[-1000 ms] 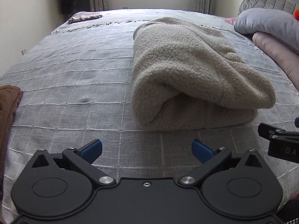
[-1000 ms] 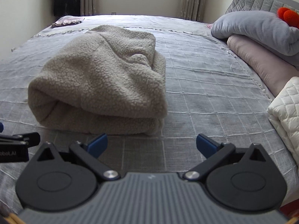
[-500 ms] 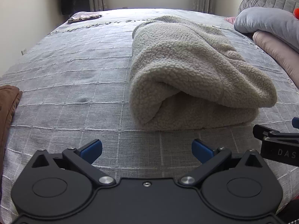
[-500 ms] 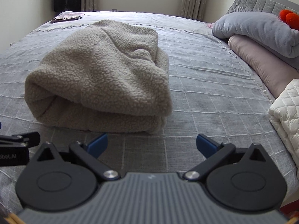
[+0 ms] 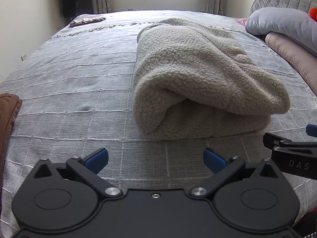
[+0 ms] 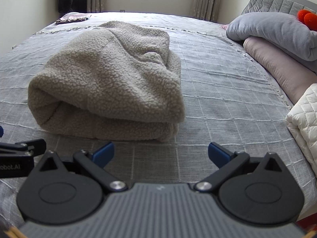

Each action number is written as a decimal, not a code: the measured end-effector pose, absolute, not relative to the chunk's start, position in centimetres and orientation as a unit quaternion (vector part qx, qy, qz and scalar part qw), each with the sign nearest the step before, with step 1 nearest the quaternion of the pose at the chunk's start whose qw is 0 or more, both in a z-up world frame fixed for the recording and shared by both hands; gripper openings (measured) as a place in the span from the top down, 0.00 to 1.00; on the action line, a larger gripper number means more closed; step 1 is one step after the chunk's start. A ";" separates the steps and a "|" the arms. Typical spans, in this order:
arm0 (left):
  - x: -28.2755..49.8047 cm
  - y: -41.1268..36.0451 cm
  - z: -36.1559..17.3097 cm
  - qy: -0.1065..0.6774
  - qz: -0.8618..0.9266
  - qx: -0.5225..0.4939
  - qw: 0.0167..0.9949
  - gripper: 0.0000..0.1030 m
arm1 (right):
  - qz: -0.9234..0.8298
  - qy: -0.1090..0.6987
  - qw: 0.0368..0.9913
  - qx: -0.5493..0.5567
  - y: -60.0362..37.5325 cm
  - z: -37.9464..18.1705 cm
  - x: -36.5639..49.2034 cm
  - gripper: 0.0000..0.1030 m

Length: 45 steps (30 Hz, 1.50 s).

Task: Fold large clothes

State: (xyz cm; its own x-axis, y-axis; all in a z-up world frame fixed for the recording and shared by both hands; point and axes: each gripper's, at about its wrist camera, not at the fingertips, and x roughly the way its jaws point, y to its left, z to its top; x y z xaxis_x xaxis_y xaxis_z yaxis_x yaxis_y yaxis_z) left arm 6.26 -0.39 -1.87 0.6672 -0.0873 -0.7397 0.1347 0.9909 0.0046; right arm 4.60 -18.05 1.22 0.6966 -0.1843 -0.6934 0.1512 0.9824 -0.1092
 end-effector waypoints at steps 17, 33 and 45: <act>6.3 -0.4 -1.8 0.404 -0.060 0.027 0.912 0.00 | -0.089 0.379 0.921 -0.021 -17.8 1.3 4.6 0.00; 6.4 -0.3 -2.0 0.405 -0.057 0.023 0.912 0.00 | -0.087 0.378 0.922 -0.013 -18.1 0.7 4.7 0.00; 6.6 -0.3 -2.2 0.410 -0.061 0.021 0.910 0.00 | -0.085 0.381 0.921 -0.009 -18.3 0.4 4.6 0.00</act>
